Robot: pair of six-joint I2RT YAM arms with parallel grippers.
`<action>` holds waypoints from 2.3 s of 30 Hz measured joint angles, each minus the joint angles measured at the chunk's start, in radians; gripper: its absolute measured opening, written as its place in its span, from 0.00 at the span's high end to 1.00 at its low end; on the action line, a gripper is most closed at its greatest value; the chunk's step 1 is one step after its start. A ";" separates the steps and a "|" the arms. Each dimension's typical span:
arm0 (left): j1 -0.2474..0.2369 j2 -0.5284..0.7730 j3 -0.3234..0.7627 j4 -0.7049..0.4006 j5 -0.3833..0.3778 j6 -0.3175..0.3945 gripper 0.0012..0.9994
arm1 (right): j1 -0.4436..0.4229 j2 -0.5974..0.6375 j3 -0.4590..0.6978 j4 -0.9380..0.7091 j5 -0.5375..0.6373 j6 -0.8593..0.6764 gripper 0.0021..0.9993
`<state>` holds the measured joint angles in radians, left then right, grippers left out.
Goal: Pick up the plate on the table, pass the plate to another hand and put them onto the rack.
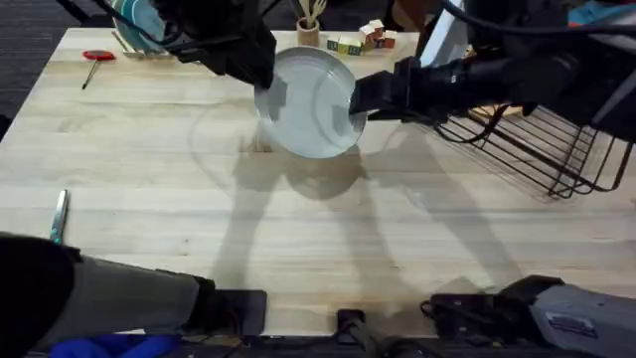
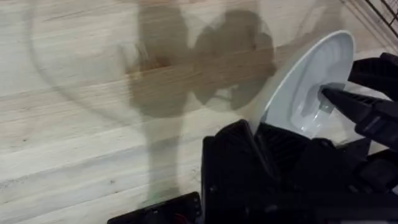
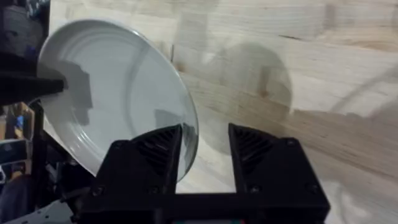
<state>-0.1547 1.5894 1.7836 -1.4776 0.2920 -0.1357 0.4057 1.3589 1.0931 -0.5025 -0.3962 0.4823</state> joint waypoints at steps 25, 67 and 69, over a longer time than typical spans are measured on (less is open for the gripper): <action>0.002 0.000 0.000 0.000 -0.018 -0.004 0.67 | 0.048 0.000 0.000 0.039 0.006 0.019 0.97; 0.002 0.000 0.000 0.001 0.027 -0.011 0.01 | -0.601 -0.347 0.000 0.042 0.015 -0.543 0.97; 0.002 0.000 0.000 0.001 0.027 -0.011 0.01 | -0.640 -0.367 0.000 0.062 0.015 -0.598 0.97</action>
<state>-0.1532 1.5894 1.7836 -1.4769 0.3191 -0.1463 -0.2339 0.9922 1.0931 -0.4405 -0.3813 -0.1157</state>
